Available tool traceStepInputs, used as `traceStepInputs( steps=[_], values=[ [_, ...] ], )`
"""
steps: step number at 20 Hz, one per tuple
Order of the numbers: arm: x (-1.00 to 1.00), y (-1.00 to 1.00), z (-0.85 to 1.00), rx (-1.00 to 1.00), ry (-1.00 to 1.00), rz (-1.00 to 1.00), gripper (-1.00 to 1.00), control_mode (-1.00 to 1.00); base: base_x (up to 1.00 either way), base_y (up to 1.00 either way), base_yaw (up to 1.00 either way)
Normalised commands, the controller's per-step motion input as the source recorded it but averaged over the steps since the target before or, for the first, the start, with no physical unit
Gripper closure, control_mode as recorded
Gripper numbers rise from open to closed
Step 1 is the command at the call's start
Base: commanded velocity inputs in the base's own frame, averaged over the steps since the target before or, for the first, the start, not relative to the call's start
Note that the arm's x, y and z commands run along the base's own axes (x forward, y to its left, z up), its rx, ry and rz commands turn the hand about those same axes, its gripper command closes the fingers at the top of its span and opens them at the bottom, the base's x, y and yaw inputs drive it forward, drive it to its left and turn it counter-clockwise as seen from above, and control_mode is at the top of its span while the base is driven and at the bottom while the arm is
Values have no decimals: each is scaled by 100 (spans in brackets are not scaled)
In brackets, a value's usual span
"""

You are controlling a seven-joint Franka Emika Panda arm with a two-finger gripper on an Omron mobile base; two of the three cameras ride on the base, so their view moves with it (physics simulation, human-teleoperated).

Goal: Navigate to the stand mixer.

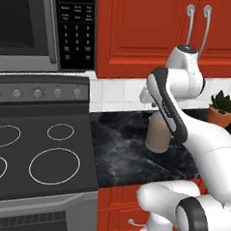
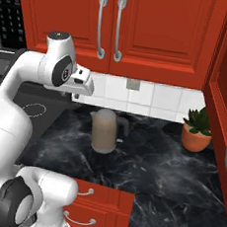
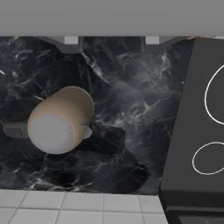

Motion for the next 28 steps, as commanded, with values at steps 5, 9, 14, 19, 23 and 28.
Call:
traceStepInputs(
  steps=[5, 9, 14, 19, 23, 28],
  values=[
    [-37, -1, 0, 0, 4, -1, -100, -100, 0, 0, 0],
    [-100, -11, 0, 0, 0, -9, -100, -100, 0, 0, 0],
    [-100, -7, 0, 0, 0, -7, -100, -100, 0, 0, 0],
    [-40, 0, 0, 0, 0, 0, -100, 100, -60, 0, 0],
    [0, 0, 0, 0, 0, 0, -100, 100, -93, 35, 11],
    [0, 0, 0, 0, 0, 0, -100, 100, -30, 95, 59]
  ],
)
